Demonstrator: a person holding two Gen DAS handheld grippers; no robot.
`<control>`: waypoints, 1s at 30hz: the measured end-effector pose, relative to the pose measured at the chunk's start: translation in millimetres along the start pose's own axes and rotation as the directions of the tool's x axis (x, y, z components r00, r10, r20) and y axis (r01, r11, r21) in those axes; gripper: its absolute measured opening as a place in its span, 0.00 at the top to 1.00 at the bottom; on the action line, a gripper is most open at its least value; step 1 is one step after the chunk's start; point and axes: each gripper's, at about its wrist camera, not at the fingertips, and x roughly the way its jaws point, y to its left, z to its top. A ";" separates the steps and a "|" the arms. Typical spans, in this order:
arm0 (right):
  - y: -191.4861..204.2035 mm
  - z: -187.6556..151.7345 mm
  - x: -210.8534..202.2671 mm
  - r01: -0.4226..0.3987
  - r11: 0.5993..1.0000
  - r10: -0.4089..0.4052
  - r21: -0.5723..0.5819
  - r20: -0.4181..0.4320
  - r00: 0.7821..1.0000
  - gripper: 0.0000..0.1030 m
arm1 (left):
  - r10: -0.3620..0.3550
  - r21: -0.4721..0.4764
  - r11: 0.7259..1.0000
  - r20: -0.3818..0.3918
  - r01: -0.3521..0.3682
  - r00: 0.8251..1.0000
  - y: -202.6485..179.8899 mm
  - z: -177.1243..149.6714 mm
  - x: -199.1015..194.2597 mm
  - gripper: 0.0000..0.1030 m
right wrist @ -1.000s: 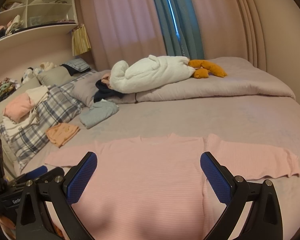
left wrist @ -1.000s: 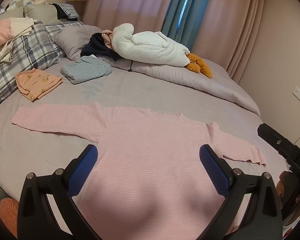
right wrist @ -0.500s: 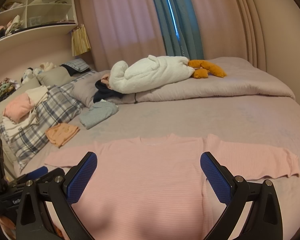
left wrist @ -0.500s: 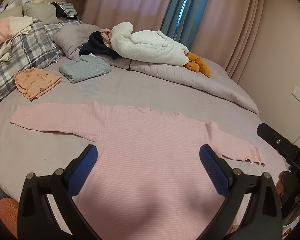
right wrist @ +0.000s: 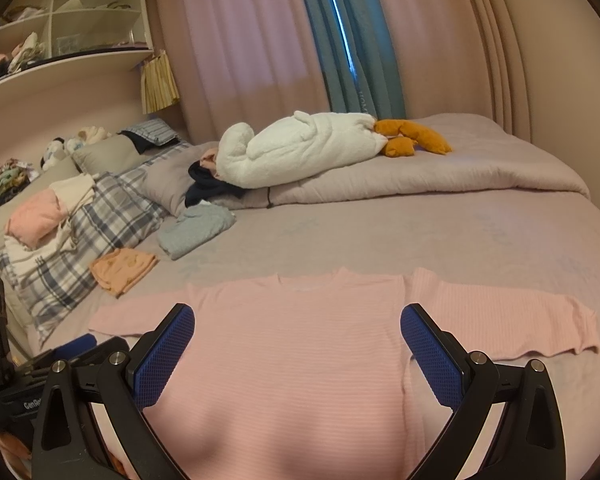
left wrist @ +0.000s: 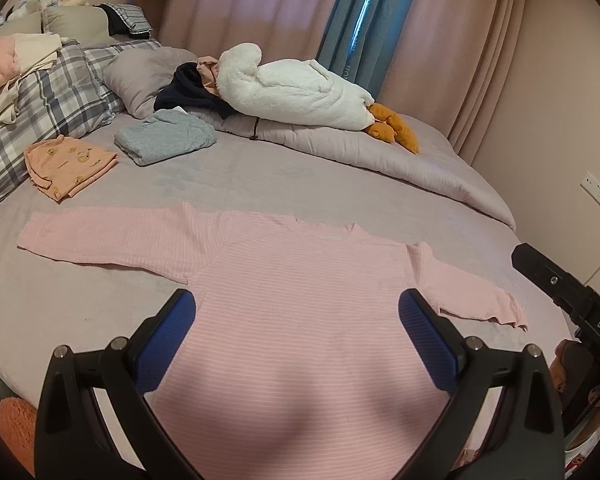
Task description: Fold small clothes
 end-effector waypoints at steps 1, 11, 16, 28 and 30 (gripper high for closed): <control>-0.3 -0.2 -0.1 0.001 1.000 -0.001 0.002 0.001 1.000 0.01 | 0.001 0.000 1.000 -0.001 -0.001 1.000 0.1 0.7 0.2 0.02; -0.6 -3.0 -1.2 0.012 1.000 -0.012 0.012 0.011 1.000 0.01 | -0.008 -0.001 1.000 -0.028 0.008 1.000 -1.3 -3.4 7.1 0.02; -2.5 -4.5 -1.4 0.014 1.000 -0.014 0.021 0.015 1.000 0.01 | -0.016 -0.007 1.000 -0.051 0.015 0.999 0.9 -6.2 16.3 0.02; -32.8 1.9 0.5 0.008 0.991 -0.011 0.136 0.023 1.000 0.01 | -0.027 -0.025 0.999 -0.178 0.023 0.984 12.7 -27.6 74.3 0.07; -42.3 9.3 0.4 0.012 0.987 -0.017 0.158 0.031 0.999 0.04 | -0.033 -0.037 0.999 -0.196 0.026 0.980 13.6 -29.1 81.5 0.09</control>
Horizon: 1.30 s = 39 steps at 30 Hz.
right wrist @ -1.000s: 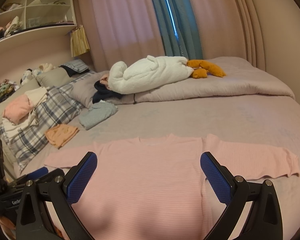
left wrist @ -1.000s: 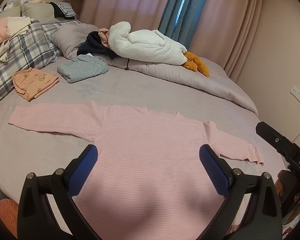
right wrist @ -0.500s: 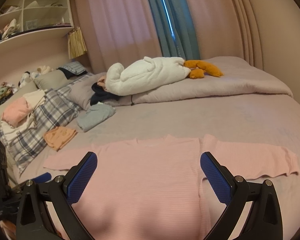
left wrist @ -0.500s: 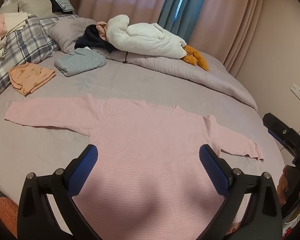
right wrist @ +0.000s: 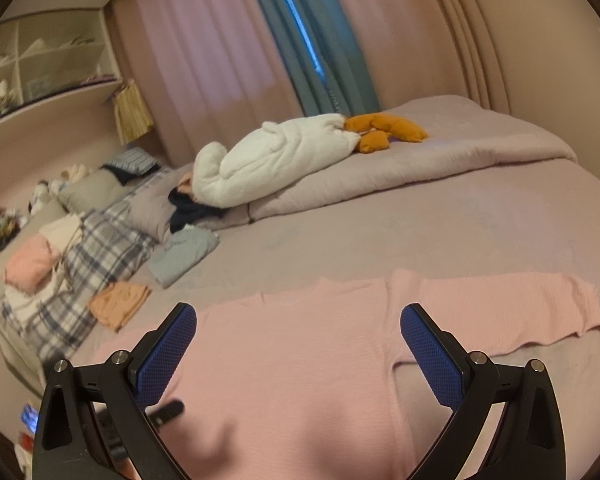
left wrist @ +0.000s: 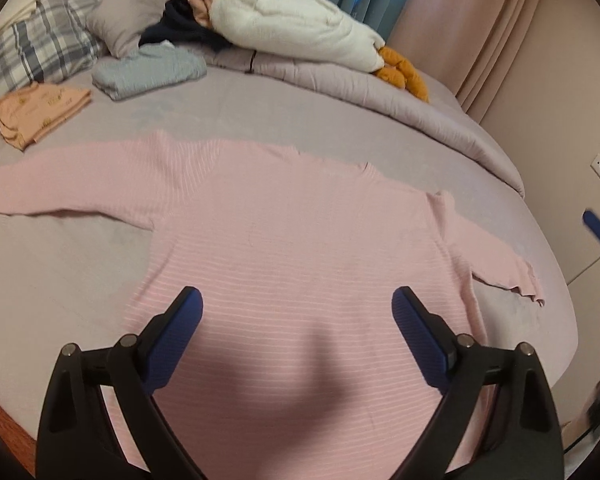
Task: Fold small clothes
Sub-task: 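Lower the right gripper onto a sweater sleeve cuff and close it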
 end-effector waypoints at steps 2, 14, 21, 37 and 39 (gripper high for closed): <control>-13.2 14.2 1.5 0.009 1.000 -0.009 0.027 0.006 1.000 0.12 | -0.021 -0.016 1.000 -0.018 0.021 1.000 0.8 -1.6 7.3 0.10; -199.7 -7.4 15.8 0.329 0.819 -0.323 0.470 -0.096 0.941 0.53 | -0.042 -0.003 0.999 -0.154 0.042 0.987 -7.0 -20.1 54.3 0.29; -269.4 -49.5 -11.5 0.417 0.628 -0.404 0.657 -0.183 0.896 0.54 | -0.007 0.029 1.000 -0.166 0.012 0.986 -8.2 -20.8 64.6 0.29; -312.1 -69.7 14.4 0.346 0.538 -0.348 0.769 -0.172 0.922 0.91 | -0.008 0.033 0.999 -0.149 0.013 0.989 -8.0 -20.8 69.7 0.28; -309.1 -67.8 10.5 0.357 0.542 -0.374 0.761 -0.162 0.913 0.92 | -0.011 0.033 0.999 -0.149 0.016 0.989 -8.5 -20.7 68.9 0.28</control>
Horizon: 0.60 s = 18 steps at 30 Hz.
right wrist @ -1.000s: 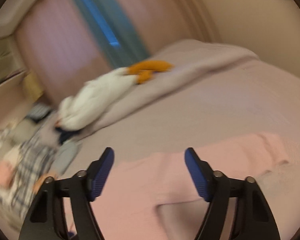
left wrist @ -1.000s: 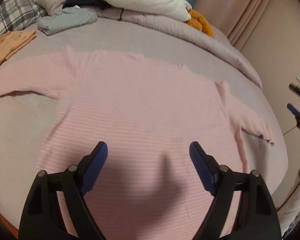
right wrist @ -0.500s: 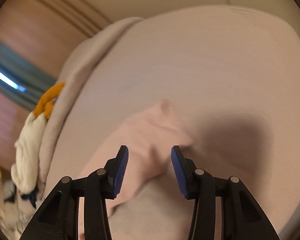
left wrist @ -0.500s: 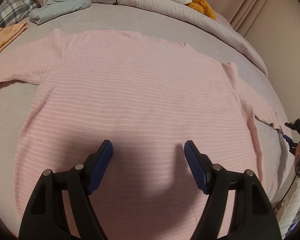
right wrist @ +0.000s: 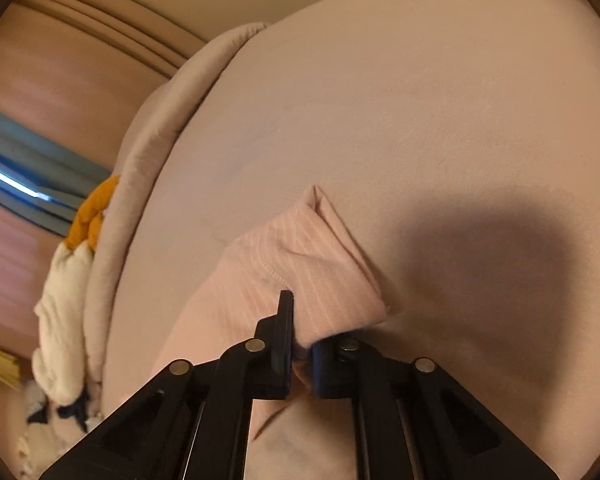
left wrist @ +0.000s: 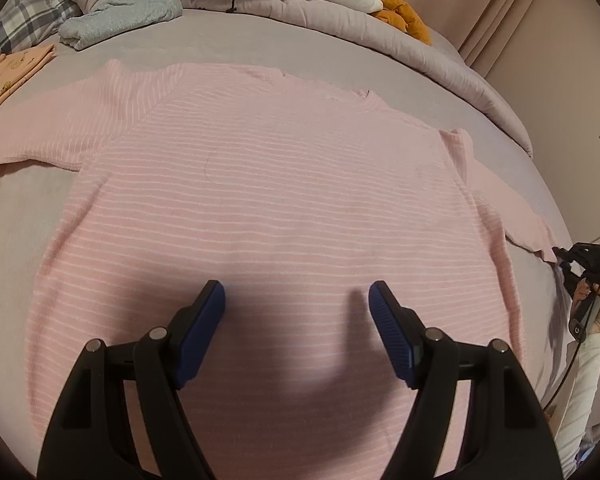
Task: Fold small clothes
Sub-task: 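Lower the right gripper onto a sweater sleeve cuff and close it, then carry the held sleeve across the sweater body and open the right gripper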
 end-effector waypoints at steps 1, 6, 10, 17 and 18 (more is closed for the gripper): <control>1.7 0.8 -6.5 -0.008 1.000 0.008 -0.004 0.033 0.999 0.93 | 0.000 0.000 1.000 0.000 0.000 1.000 -0.1 0.2 -0.1 0.28; 0.0 8.9 -37.5 0.050 0.998 -0.042 -0.036 0.186 0.982 0.94 | 0.006 0.002 1.000 -0.001 -0.006 1.000 -2.2 0.4 0.1 0.28; -6.1 12.4 -37.1 0.069 0.997 -0.060 -0.042 0.191 0.980 0.94 | 0.002 0.002 1.000 0.000 -0.002 1.000 -3.0 0.5 -1.4 0.28; 41.9 0.2 -73.2 0.051 0.972 0.018 -0.229 0.292 0.956 0.94 | -0.016 -0.017 1.000 0.044 0.016 0.999 -1.6 7.0 -20.7 0.28; 48.2 -3.0 -77.9 0.039 0.967 0.039 -0.253 0.298 0.954 0.94 | -0.010 -0.014 1.000 0.057 0.011 0.998 -1.7 8.4 -24.9 0.28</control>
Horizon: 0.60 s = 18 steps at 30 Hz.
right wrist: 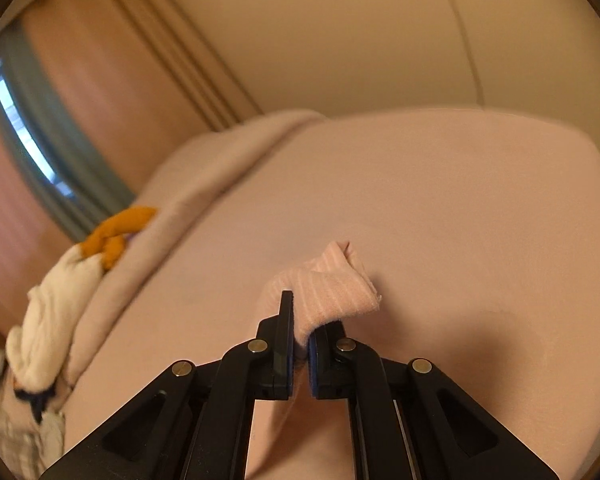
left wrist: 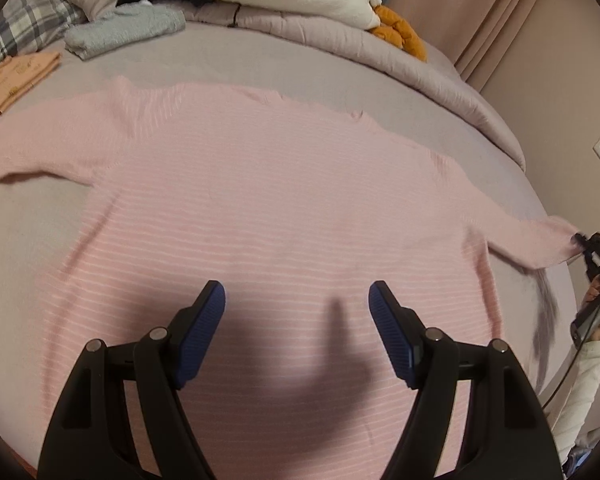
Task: Fold small clothes
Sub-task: 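Carry the held sleeve across the sweater body and open the right gripper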
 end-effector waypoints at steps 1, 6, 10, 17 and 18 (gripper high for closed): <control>9.6 0.4 -6.7 -0.029 0.999 0.029 -0.025 0.011 1.000 0.94 | 0.004 0.001 1.000 0.014 -0.004 1.000 -0.3 1.0 -4.2 0.28; 64.0 -10.1 -33.6 -0.156 0.969 0.160 -0.190 0.005 0.987 0.94 | 0.005 -0.015 1.000 0.058 -0.004 0.998 4.0 4.8 -19.8 0.28; 111.0 -34.6 -45.2 -0.266 0.905 0.260 -0.332 -0.062 0.964 0.94 | 0.008 -0.025 1.000 0.080 -0.006 0.997 7.0 5.7 -27.4 0.28; 168.5 -100.0 -24.1 -0.408 0.788 0.298 -0.461 -0.296 0.908 0.94 | 0.013 -0.021 1.000 0.086 -0.011 0.996 8.0 3.4 -31.1 0.28; 174.0 -109.5 -19.7 -0.425 0.773 0.293 -0.471 -0.329 0.898 0.94 | 0.012 -0.022 1.000 0.087 -0.011 0.996 8.5 4.3 -31.0 0.28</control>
